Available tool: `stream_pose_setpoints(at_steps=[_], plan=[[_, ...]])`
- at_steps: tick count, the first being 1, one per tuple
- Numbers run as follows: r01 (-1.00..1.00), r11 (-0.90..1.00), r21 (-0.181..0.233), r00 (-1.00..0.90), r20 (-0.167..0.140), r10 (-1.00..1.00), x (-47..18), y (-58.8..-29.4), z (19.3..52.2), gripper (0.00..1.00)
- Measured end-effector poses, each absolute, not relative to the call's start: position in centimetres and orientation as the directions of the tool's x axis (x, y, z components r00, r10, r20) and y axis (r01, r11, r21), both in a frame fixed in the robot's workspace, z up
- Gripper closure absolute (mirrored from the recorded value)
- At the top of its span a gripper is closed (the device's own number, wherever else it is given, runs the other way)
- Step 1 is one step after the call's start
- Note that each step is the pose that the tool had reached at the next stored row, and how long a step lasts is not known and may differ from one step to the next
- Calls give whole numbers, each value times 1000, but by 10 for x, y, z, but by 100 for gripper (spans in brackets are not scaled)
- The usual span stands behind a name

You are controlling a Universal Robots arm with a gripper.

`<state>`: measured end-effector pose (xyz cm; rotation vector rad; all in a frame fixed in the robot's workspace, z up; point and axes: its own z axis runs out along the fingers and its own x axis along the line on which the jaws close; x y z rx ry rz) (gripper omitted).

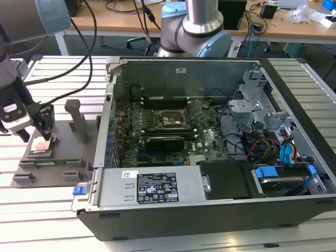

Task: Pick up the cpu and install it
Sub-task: 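Pick up the cpu and move it towards the insertion slot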

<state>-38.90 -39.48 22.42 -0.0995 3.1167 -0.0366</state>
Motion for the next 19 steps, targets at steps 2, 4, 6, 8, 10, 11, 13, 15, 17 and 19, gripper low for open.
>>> stream_pose_setpoints(at_steps=[2,4,6,8,10,11,13,15,17,19], plan=[[-64,998,-24,-998,-22,-64,-389,-395,225,45],[-63,998,-24,-998,-22,-64,-389,-395,226,45],[-64,998,-24,-998,-22,-64,-389,-395,228,45],[-63,998,-24,-998,-22,-64,-389,-395,230,45],[-64,998,-24,-998,-22,-64,-389,-395,231,45],[-63,998,-24,-998,-22,-64,-389,-395,233,45],[-64,998,-24,-998,-22,-64,-389,-395,234,45],[-63,998,-24,-998,-22,-64,-389,-395,236,45],[-63,998,-24,-998,-22,-64,-389,-395,239,45],[-63,998,-24,-998,-22,-64,-389,-395,241,45]])
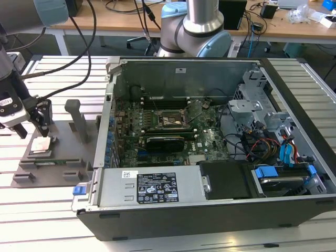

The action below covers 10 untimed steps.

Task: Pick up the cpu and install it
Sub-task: 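Pick up the cpu and move it towards the insertion slot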

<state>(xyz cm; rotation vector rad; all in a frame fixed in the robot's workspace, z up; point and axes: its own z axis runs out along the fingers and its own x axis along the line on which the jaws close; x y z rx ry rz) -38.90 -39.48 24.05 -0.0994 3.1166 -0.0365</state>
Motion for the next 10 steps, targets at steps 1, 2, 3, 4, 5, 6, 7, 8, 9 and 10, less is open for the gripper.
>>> stream_pose_setpoints(at_steps=[1,2,3,4,5,6,7,8,9,10], plan=[[-64,998,-24,-998,-22,-64,-389,-395,242,45],[-63,998,-24,-998,-22,-64,-389,-395,243,45],[-64,998,-24,-998,-22,-64,-389,-395,244,45],[-63,998,-24,-998,-22,-64,-389,-395,245,45],[-63,998,-24,-998,-22,-64,-389,-395,246,45],[-64,998,-24,-998,-22,-64,-389,-395,247,45],[-63,998,-24,-998,-22,-64,-389,-395,249,45],[-63,998,-24,-998,-22,-64,-389,-395,249,45],[-63,998,-24,-998,-23,-64,-389,-395,250,45],[-63,998,-24,-998,-22,-64,-389,-395,251,45]])
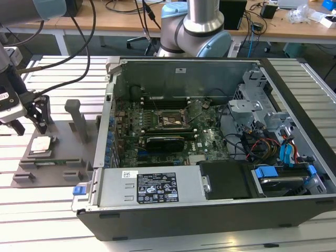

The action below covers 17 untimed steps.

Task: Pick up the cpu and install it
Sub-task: 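Pick up the cpu and move it towards the insertion slot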

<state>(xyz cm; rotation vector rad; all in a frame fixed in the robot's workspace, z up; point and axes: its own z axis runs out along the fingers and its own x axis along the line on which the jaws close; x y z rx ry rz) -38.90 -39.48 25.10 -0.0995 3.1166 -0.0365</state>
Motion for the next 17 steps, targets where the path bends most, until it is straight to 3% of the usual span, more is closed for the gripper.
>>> stream_pose_setpoints(at_steps=[8,10,17], plan=[[-63,998,-24,-998,-22,-64,-389,-395,251,45],[-63,998,-24,-998,-23,-64,-389,-395,251,37],[-79,997,-17,-997,-23,-79,-390,-396,240,37]])
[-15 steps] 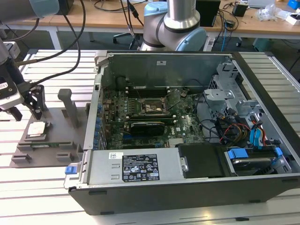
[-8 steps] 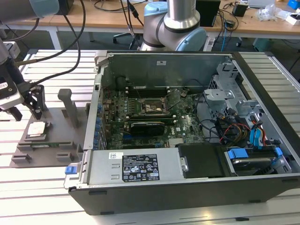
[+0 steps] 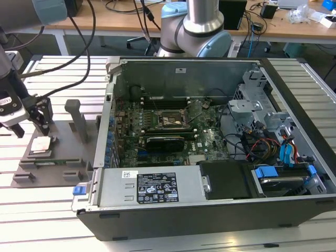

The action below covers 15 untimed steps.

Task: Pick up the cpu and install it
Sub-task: 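Pick up the cpu and move it towards the insertion slot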

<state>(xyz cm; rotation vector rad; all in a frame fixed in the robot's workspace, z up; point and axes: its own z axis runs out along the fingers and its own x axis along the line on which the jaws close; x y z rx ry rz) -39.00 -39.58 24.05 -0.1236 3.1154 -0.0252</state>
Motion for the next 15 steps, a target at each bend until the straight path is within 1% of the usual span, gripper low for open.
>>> stream_pose_setpoints(at_steps=[15], plan=[[-85,996,-17,-996,-23,-86,-391,-396,206,37]])
